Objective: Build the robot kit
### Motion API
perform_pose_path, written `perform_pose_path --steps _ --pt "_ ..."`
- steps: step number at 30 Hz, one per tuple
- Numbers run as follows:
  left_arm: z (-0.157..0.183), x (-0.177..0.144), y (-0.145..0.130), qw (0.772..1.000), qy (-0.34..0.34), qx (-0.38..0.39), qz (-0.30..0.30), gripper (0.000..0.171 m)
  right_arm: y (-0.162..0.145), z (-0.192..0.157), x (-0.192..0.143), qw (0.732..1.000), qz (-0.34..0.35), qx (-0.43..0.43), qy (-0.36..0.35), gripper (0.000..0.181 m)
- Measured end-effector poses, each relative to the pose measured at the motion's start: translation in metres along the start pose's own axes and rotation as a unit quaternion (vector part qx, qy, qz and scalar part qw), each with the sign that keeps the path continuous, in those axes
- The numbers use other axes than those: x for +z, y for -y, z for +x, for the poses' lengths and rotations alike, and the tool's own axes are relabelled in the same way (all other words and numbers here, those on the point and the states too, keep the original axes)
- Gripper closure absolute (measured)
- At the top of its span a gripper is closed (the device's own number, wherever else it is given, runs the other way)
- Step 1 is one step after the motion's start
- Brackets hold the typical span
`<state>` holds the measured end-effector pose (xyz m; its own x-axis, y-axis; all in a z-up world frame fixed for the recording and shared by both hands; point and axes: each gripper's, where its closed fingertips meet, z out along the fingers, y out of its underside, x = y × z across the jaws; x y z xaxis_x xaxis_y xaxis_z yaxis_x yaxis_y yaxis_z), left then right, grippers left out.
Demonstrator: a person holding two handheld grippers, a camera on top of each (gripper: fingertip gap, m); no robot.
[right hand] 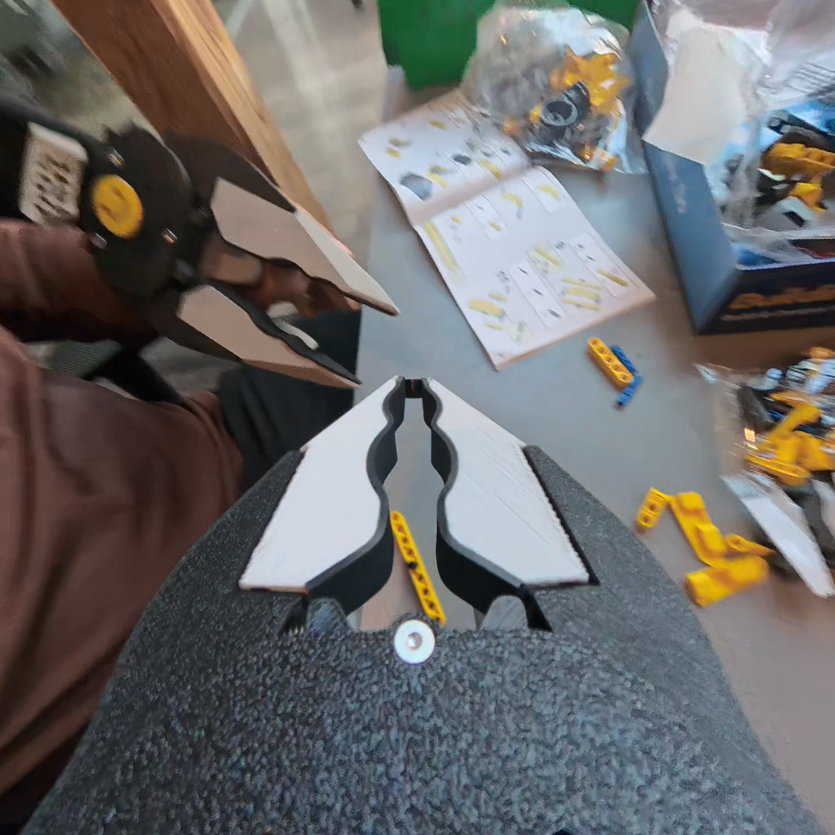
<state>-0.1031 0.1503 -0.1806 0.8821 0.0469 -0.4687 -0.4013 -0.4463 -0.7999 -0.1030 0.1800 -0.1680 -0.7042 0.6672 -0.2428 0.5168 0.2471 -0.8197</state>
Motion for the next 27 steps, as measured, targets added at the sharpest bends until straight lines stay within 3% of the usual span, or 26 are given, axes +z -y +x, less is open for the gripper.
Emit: perform_pose_path --steps 4,11,21,27 --pt "-0.008 -0.005 0.012 0.998 0.048 0.032 0.031 0.141 0.019 -0.022 0.003 0.994 0.050 0.068 0.076 0.175" --pt "-0.021 -0.018 0.034 0.991 0.101 0.019 0.086 0.147 0.039 -0.034 0.008 0.965 0.127 0.169 0.158 0.175" --pt "-0.020 -0.018 0.035 0.989 0.113 0.042 0.089 0.166 0.040 -0.042 0.017 0.957 0.138 0.188 0.174 0.175" --pt "-0.007 -0.018 0.030 0.987 0.068 0.129 0.073 0.167 0.027 -0.047 0.017 0.967 0.096 0.161 0.174 0.175"
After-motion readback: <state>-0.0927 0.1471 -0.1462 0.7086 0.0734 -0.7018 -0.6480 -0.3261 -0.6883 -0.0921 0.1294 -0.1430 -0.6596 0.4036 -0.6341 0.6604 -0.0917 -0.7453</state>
